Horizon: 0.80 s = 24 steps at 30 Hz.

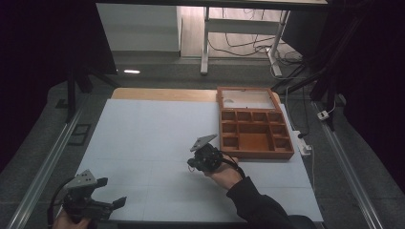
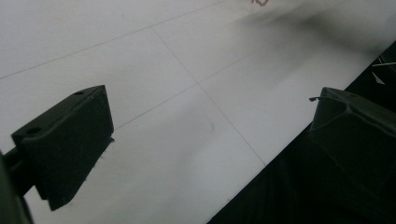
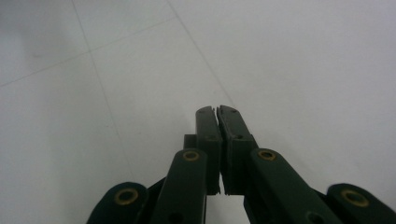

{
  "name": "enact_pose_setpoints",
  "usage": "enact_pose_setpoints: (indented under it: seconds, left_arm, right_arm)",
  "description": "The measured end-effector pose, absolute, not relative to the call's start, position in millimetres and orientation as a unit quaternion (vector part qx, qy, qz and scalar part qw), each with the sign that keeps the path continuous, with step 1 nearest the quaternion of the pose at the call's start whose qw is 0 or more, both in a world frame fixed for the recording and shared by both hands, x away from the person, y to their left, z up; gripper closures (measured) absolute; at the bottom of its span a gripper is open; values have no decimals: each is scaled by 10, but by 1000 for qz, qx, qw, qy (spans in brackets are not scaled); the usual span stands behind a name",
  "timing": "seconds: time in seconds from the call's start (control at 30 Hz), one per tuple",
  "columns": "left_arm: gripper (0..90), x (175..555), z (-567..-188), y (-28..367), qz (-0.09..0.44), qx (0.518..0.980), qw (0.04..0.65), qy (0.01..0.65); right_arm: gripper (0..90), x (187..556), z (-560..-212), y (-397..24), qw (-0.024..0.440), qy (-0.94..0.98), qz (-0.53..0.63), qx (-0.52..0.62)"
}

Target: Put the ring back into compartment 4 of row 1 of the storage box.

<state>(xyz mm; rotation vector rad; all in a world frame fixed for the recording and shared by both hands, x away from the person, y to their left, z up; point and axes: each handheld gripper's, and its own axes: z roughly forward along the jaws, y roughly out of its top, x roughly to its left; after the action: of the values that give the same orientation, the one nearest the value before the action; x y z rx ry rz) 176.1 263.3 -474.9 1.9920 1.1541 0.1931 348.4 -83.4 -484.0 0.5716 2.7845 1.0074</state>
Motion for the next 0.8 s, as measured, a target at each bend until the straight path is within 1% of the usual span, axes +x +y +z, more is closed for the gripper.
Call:
enact_pose_setpoints:
  seconds: [0.47, 0.8]
  left_arm:
    - [0, 1755, -4747, 2635, 78, 788, 404, 458]
    - [0, 1754, -4746, 2639, 79, 787, 406, 457]
  right_arm:
    - [874, 3643, -4645, -1162, 83, 901, 353, 238]
    - [874, 3775, -4557, -1414, 106, 888, 359, 266]
